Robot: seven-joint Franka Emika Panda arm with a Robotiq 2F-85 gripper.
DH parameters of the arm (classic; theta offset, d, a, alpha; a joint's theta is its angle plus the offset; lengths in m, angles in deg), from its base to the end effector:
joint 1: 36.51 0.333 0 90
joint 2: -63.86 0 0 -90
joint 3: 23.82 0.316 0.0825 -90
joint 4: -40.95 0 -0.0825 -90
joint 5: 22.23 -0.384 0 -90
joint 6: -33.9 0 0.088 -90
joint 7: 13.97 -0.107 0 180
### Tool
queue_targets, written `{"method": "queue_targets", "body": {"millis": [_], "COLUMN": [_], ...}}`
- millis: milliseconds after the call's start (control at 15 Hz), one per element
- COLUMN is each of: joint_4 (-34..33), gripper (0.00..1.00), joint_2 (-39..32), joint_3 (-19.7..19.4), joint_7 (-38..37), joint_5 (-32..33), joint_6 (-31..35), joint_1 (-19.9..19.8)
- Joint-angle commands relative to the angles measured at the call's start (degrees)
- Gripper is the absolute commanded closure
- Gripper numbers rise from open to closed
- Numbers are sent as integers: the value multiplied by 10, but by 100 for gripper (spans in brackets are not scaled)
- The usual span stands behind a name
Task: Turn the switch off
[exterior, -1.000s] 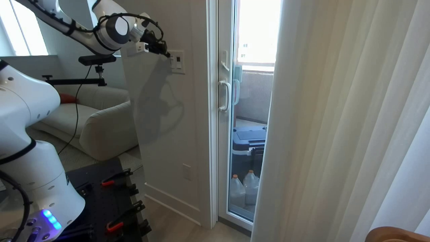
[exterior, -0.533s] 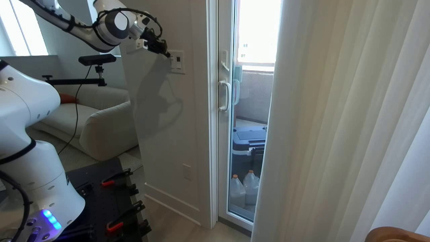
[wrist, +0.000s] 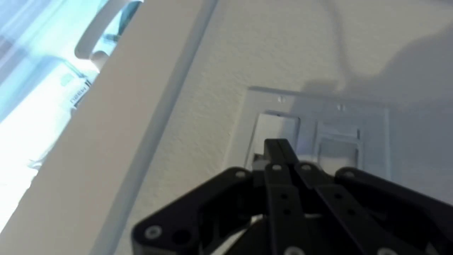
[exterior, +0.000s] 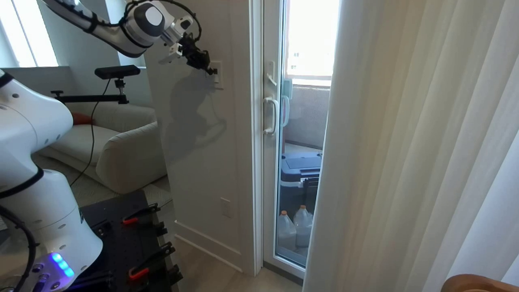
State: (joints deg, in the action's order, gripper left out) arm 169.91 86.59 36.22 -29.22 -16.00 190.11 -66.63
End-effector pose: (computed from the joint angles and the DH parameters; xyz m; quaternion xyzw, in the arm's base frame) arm 0.4369 0.3099 0.5169 0.9049 0.1964 0.3720 0.0644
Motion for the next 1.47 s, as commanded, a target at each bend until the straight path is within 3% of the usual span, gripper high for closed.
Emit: {"method": "queue_targets", "body": {"millis": [0,200,267,533,600,667,800,933,1400], "joint_4": [-20,-30,-34,-41,-41,-40,-26,-20,11], "gripper": [100,100,100,100,96,73,69,55,3], "joint_2": [-49,-77,-102,-82,-71,-59,-36,-18,26], "joint_3": [-2,-18,-72,-196,-231,-262,-313,-352,-412], "joint_7": [5,19,-5,39,56,71,90,99,108], "joint_5": [12,-7,29,-11,-25,-36,-34,-26,-38], "joint_6": [-40,-78,-107,-255,-295,-324,-334,-325,-274], "joint_1": [-13,7,69,225,265,301,356,397,454]}}
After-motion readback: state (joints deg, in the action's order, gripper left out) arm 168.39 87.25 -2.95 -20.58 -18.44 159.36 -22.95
